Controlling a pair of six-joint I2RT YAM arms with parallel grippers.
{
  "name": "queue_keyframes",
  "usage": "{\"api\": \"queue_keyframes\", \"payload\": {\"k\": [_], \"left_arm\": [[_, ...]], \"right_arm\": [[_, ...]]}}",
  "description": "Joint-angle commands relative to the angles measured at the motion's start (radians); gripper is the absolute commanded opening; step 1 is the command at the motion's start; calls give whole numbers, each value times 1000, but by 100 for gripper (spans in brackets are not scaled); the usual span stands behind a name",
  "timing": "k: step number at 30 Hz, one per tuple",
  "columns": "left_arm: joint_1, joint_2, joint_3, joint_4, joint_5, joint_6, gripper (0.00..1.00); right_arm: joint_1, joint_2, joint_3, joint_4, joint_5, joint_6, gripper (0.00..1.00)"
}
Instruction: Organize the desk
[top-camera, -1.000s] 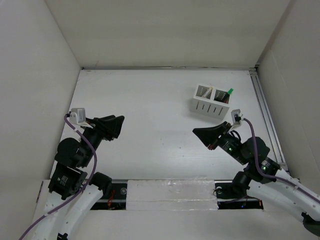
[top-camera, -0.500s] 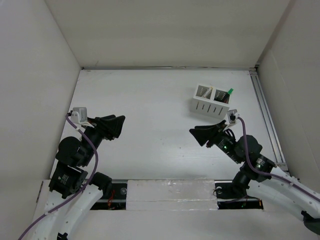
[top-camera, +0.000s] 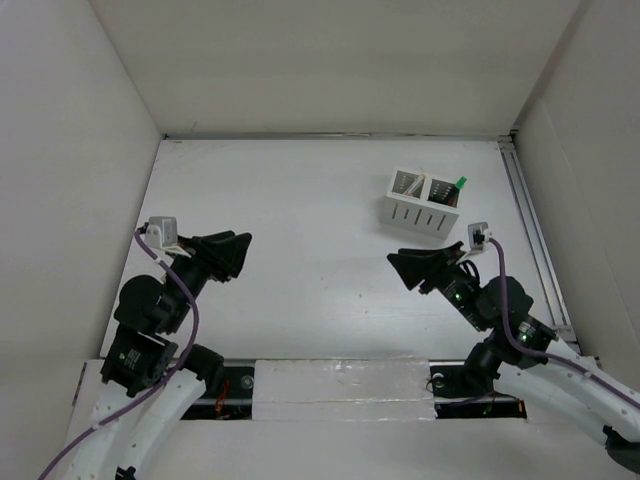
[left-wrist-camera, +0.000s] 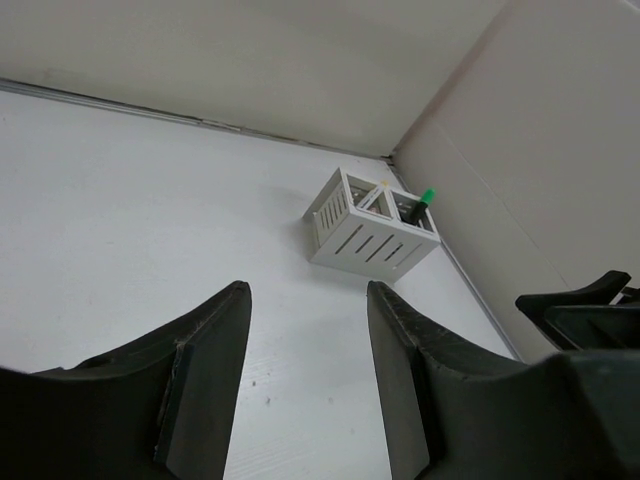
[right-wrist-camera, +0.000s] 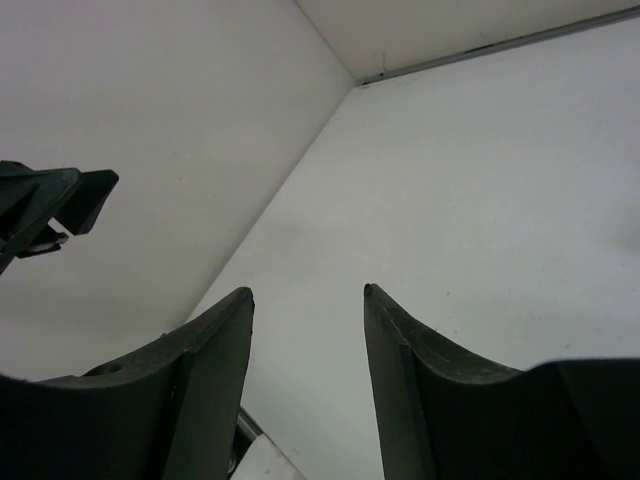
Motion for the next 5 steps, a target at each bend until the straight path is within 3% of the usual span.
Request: {"api": "queue_keyframes", "payload": {"k": [1,5], "left_arm": [[5,-16,-30,80,39,20,45],[5,-19,-33,85,42,17,48]], "right_arm": [[4,2,-3,39,22,8,54],[4,2,-3,36,26,11,54]]}}
